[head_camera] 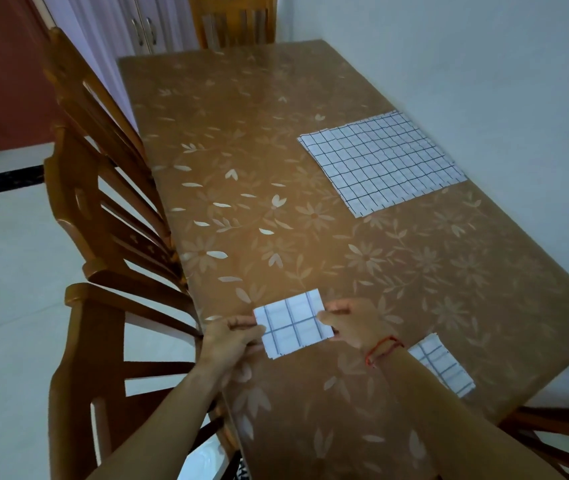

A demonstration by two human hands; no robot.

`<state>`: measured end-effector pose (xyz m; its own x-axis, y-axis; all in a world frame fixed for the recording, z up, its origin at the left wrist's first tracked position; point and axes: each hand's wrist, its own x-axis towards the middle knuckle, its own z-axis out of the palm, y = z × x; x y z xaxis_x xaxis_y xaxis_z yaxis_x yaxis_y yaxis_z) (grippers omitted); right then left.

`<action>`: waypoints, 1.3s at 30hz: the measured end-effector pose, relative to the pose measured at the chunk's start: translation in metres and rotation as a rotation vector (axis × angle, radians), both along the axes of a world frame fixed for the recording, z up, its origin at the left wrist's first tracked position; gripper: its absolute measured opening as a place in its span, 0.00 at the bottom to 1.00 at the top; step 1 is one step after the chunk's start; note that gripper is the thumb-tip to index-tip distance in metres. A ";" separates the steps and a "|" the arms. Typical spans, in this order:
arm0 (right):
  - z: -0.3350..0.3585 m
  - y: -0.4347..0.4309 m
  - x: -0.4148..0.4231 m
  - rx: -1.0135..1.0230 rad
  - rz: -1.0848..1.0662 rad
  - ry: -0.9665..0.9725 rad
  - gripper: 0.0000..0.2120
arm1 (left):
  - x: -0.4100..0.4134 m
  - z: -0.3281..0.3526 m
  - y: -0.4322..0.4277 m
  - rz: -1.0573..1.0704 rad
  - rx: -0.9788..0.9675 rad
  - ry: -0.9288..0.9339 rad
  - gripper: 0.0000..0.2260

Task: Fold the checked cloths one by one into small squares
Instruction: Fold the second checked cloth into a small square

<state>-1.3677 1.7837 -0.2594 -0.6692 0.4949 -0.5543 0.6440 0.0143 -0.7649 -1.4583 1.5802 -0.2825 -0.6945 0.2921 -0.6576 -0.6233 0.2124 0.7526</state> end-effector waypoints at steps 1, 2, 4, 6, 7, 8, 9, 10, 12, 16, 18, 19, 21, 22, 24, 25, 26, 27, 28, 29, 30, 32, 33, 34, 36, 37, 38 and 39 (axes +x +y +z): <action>-0.003 0.000 -0.004 -0.004 0.000 -0.009 0.05 | 0.000 -0.003 -0.001 0.015 -0.002 -0.001 0.06; -0.007 -0.001 -0.008 -0.012 -0.003 -0.005 0.06 | 0.000 -0.005 -0.001 0.032 -0.009 0.003 0.05; -0.017 -0.001 -0.018 -0.023 -0.006 -0.008 0.07 | -0.005 -0.012 0.000 0.067 -0.036 0.013 0.05; -0.027 0.000 -0.027 -0.010 -0.008 -0.026 0.03 | -0.011 -0.018 0.001 0.090 -0.082 0.029 0.05; -0.032 0.000 -0.032 0.018 -0.002 -0.029 0.04 | -0.015 -0.021 0.002 0.094 -0.110 0.041 0.05; -0.038 0.000 -0.037 0.056 0.004 -0.023 0.07 | -0.019 -0.026 0.002 0.102 -0.133 0.052 0.05; -0.041 0.000 -0.041 0.098 0.016 -0.015 0.09 | -0.023 -0.030 0.003 0.107 -0.153 0.066 0.06; -0.045 -0.001 -0.045 0.138 0.031 -0.011 0.11 | -0.026 -0.033 0.004 0.105 -0.177 0.086 0.06; -0.051 0.000 -0.052 0.189 0.060 -0.017 0.14 | -0.031 -0.038 0.005 0.091 -0.229 0.134 0.05; -0.059 0.002 -0.067 0.299 0.070 -0.011 0.09 | -0.038 -0.043 0.011 0.103 -0.246 0.184 0.05; -0.062 0.003 -0.073 0.316 0.090 0.007 0.09 | -0.042 -0.046 0.013 0.086 -0.273 0.218 0.05; -0.062 0.003 -0.076 0.316 0.105 0.016 0.09 | -0.044 -0.047 0.015 0.075 -0.283 0.232 0.05; -0.063 0.003 -0.079 0.312 0.116 0.022 0.09 | -0.048 -0.049 0.017 0.059 -0.298 0.251 0.04; -0.063 0.003 -0.081 0.310 0.119 0.027 0.10 | -0.050 -0.049 0.018 0.049 -0.312 0.265 0.04; -0.063 0.004 -0.082 0.283 0.125 0.047 0.13 | -0.054 -0.051 0.019 0.022 -0.351 0.300 0.04; -0.063 0.003 -0.083 0.265 0.126 0.055 0.14 | -0.056 -0.052 0.019 0.014 -0.362 0.309 0.03; -0.063 0.003 -0.083 0.257 0.126 0.057 0.16 | -0.057 -0.053 0.019 0.008 -0.369 0.313 0.03; -0.063 0.002 -0.083 0.260 0.130 0.058 0.17 | -0.058 -0.055 0.019 0.001 -0.377 0.317 0.03; -0.064 0.002 -0.084 0.266 0.130 0.057 0.19 | -0.059 -0.056 0.018 -0.007 -0.385 0.326 0.03; -0.065 0.002 -0.084 0.267 0.129 0.052 0.19 | -0.059 -0.057 0.018 -0.015 -0.392 0.336 0.03; -0.065 0.001 -0.084 0.259 0.126 0.050 0.19 | -0.059 -0.058 0.018 -0.023 -0.397 0.344 0.03; -0.066 0.001 -0.085 0.249 0.128 0.050 0.16 | -0.059 -0.059 0.018 -0.037 -0.402 0.354 0.04; -0.065 0.001 -0.085 0.254 0.136 0.051 0.16 | -0.059 -0.060 0.017 -0.041 -0.405 0.354 0.04; -0.065 0.001 -0.085 0.263 0.142 0.049 0.16 | -0.059 -0.060 0.016 -0.042 -0.406 0.351 0.04; -0.065 0.001 -0.085 0.276 0.160 0.047 0.20 | -0.058 -0.060 0.015 -0.044 -0.407 0.343 0.04; -0.065 0.001 -0.084 0.293 0.169 0.044 0.21 | -0.058 -0.059 0.015 -0.054 -0.409 0.348 0.04; -0.064 0.000 -0.084 0.309 0.176 0.040 0.22 | -0.058 -0.058 0.015 -0.067 -0.412 0.357 0.04; -0.065 0.000 -0.083 0.323 0.181 0.039 0.22 | -0.057 -0.057 0.015 -0.076 -0.414 0.366 0.05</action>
<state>-1.4505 1.7834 -0.3242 -0.7796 0.5116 -0.3612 0.5794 0.3703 -0.7261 -1.5158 1.5951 -0.3398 -0.8859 0.1190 -0.4483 -0.3086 0.5703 0.7613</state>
